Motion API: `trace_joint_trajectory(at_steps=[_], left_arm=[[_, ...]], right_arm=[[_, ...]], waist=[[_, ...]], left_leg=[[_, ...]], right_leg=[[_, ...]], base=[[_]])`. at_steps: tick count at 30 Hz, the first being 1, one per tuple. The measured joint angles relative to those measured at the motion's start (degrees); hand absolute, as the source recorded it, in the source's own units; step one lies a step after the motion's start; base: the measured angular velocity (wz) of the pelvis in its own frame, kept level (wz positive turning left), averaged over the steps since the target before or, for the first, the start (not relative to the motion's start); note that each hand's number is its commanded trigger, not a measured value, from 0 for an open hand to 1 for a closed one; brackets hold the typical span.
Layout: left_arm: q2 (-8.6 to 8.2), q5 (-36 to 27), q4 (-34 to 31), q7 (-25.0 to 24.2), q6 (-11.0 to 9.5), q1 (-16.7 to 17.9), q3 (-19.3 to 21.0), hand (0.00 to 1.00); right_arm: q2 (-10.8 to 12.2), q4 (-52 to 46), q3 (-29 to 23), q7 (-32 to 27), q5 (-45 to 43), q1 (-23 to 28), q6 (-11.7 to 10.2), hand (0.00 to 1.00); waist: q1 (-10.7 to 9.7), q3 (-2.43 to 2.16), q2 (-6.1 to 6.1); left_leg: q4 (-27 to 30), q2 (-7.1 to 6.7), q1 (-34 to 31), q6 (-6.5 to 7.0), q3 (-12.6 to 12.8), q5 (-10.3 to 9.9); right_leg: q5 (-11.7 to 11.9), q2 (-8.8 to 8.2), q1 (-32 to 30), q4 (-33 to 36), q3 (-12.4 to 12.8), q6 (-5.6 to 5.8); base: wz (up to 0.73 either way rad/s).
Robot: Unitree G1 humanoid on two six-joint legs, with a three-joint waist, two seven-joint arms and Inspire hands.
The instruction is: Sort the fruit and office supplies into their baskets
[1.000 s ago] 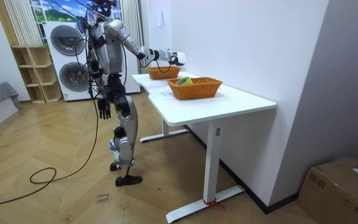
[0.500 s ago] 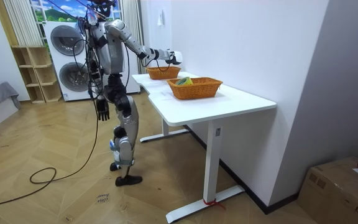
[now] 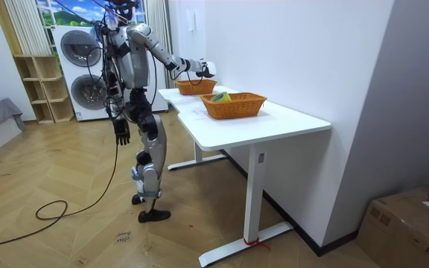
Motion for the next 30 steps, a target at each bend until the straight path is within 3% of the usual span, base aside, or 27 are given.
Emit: trace_joint_trajectory(at_steps=[6, 28, 30], left_arm=[[0.1, 0.0, 0.0, -0.3, 0.1, -0.2, 0.3, 0.0], [0.4, 1.2, -0.6, -0.1, 0.2, -0.5, 2.6, 0.0], [0.42, 1.8, -1.1, -0.2, 0.3, -0.5, 3.1, 0.0]], right_arm=[[0.9, 0.1, 0.8, -0.2, -2.1, 0.0, 0.2, 1.0], [1.1, 0.4, 5.1, 1.4, -3.3, -0.1, 2.3, 1.0], [1.1, 0.4, 5.1, 1.4, -3.3, -0.1, 2.6, 0.08]], waist=[[0.1, 0.0, 0.01], [2.5, -0.13, -0.78], [2.8, -0.14, -0.82]], left_leg=[[0.0, -0.18, -0.1, 0.0, -0.8, 0.0], [0.4, -0.9, -1.0, 0.04, -2.8, 0.0], [0.4, -0.9, -1.0, 0.04, -2.8, 0.0]], right_leg=[[0.0, -0.15, 0.4, 0.0, -1.6, 0.0], [-0.1, -0.41, 0.9, -0.8, -3.0, 0.23], [-0.1, -0.41, 0.9, -0.8, -3.0, 0.23]], base=[[0.06], [0.05], [0.0]])
